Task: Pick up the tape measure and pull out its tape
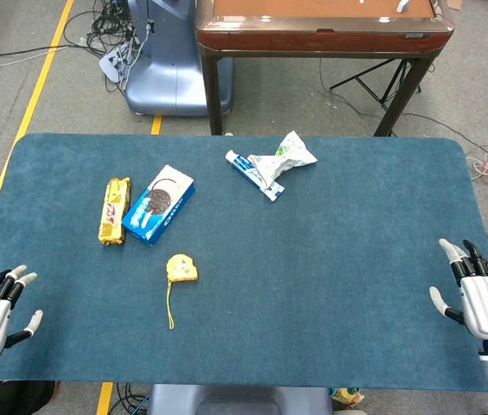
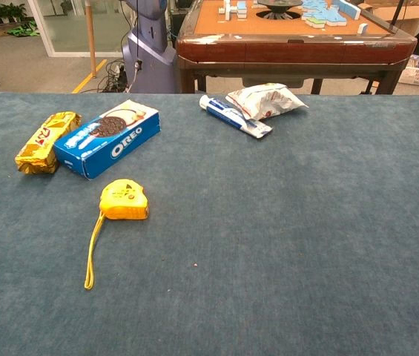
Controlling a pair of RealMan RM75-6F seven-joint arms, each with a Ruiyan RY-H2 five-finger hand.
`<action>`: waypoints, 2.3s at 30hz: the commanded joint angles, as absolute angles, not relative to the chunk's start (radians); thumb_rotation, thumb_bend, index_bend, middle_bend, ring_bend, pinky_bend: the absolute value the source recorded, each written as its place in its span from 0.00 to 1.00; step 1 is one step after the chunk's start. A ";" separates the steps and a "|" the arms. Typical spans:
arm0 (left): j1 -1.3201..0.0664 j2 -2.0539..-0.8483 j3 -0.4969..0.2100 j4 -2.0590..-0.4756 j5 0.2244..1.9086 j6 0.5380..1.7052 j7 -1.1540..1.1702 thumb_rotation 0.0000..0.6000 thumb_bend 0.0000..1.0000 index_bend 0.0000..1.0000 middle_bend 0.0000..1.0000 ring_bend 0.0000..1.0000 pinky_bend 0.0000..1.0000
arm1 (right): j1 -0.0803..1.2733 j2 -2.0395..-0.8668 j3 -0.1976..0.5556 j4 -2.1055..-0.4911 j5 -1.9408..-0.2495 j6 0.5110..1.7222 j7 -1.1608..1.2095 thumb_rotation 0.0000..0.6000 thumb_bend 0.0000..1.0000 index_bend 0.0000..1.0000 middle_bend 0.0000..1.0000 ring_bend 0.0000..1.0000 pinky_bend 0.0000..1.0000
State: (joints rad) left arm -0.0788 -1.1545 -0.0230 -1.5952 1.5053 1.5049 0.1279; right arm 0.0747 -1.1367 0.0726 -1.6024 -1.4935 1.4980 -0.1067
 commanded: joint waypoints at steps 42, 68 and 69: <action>-0.683 -1.413 -0.150 -1.471 1.337 0.794 0.283 1.00 0.22 0.11 0.15 0.09 0.05 | 0.057 -0.986 0.142 -1.721 -1.468 1.588 -0.211 1.00 0.41 0.10 0.20 0.08 0.23; -0.824 -1.475 -0.101 -1.510 0.999 0.752 0.582 1.00 0.20 0.21 0.21 0.12 0.05 | 0.015 -0.979 0.125 -1.689 -1.458 1.611 -0.125 1.00 0.41 0.10 0.20 0.09 0.23; -0.825 -1.467 -0.097 -1.519 0.999 0.752 0.581 1.00 0.20 0.22 0.22 0.12 0.05 | 0.014 -0.979 0.125 -1.688 -1.459 1.613 -0.124 1.00 0.41 0.10 0.20 0.09 0.23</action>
State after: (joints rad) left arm -0.8218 -1.4758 -0.1031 -1.5103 1.0015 0.7525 0.5809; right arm 0.0144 -0.9793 0.1247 -1.6879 -1.4589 1.6127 -0.1237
